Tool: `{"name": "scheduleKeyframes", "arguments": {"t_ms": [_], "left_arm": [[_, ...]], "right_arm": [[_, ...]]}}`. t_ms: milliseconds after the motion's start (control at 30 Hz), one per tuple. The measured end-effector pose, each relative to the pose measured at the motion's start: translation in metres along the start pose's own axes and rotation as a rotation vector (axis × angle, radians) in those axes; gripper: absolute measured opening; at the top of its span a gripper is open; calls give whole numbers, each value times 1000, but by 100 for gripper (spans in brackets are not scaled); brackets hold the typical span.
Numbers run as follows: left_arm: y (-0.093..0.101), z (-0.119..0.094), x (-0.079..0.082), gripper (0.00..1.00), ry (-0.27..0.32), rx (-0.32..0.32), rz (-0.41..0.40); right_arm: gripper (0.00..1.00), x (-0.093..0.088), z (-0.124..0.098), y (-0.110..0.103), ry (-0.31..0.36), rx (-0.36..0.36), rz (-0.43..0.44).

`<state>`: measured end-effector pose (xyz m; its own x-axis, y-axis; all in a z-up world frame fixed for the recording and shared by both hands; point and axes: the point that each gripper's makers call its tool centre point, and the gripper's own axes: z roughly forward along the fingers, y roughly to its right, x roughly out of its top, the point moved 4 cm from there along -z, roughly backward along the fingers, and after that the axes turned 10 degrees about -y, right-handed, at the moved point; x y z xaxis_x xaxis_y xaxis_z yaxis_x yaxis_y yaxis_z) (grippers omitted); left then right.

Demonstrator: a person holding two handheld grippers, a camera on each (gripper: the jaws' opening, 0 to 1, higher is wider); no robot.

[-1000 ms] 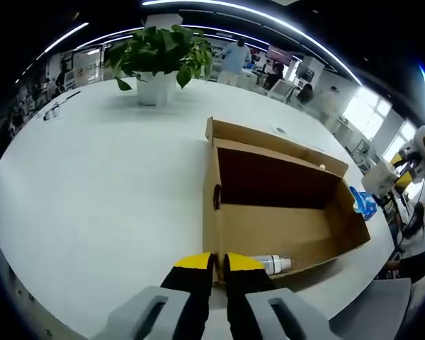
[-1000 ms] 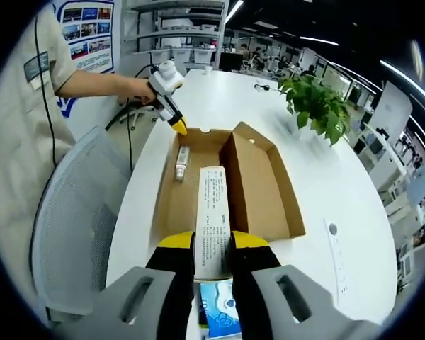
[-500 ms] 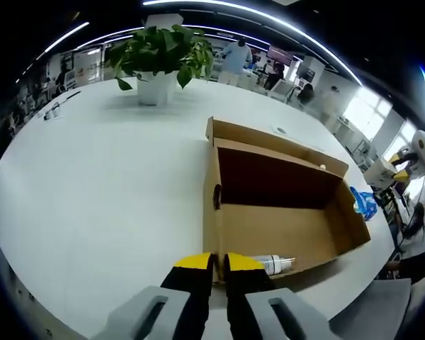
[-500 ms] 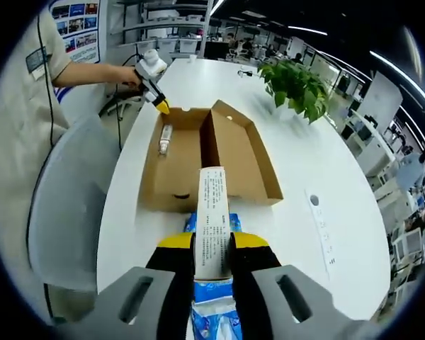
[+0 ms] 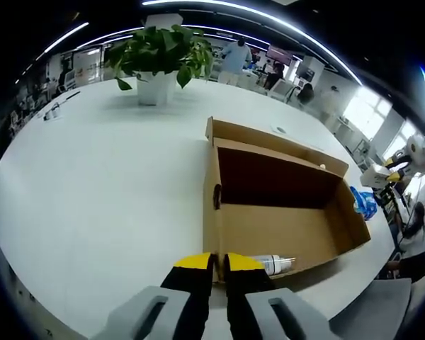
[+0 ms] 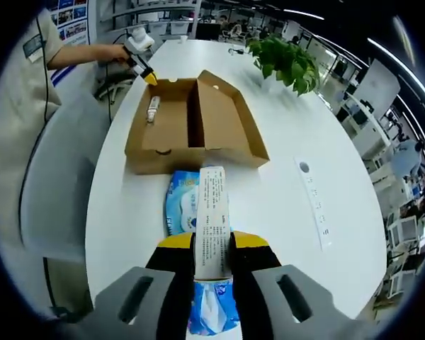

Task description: Operate the shoe box by opening the lid, removing the specified soft item, and placing it in the target area until the item is outside and the box remains undamaged.

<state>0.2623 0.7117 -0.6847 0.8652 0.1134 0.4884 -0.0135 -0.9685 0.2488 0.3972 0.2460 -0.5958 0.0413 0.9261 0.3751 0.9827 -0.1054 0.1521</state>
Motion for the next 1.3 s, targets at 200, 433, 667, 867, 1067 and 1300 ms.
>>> {"name": "scheduleKeyframes", "arguments": {"t_ms": [200, 433, 667, 867, 1067, 1300], "left_arm": [[0, 0, 0, 6, -1, 2, -1], [0, 0, 0, 6, -4, 4, 2], [0, 0, 0, 6, -6, 3, -4], [0, 0, 1, 6, -6, 0, -9], [0, 1, 2, 6, -11, 0, -12], [-1, 1, 2, 6, -15, 3, -12]], "right_arm": [[16, -19, 6, 12, -35, -8, 13], [16, -38, 17, 22, -83, -15, 13], [16, -55, 27, 34, -134, -22, 17], [16, -71, 37, 43, -186, -17, 3], [16, -81, 48, 50, -222, -1, 11], [16, -97, 59, 53, -275, 13, -29]]}}
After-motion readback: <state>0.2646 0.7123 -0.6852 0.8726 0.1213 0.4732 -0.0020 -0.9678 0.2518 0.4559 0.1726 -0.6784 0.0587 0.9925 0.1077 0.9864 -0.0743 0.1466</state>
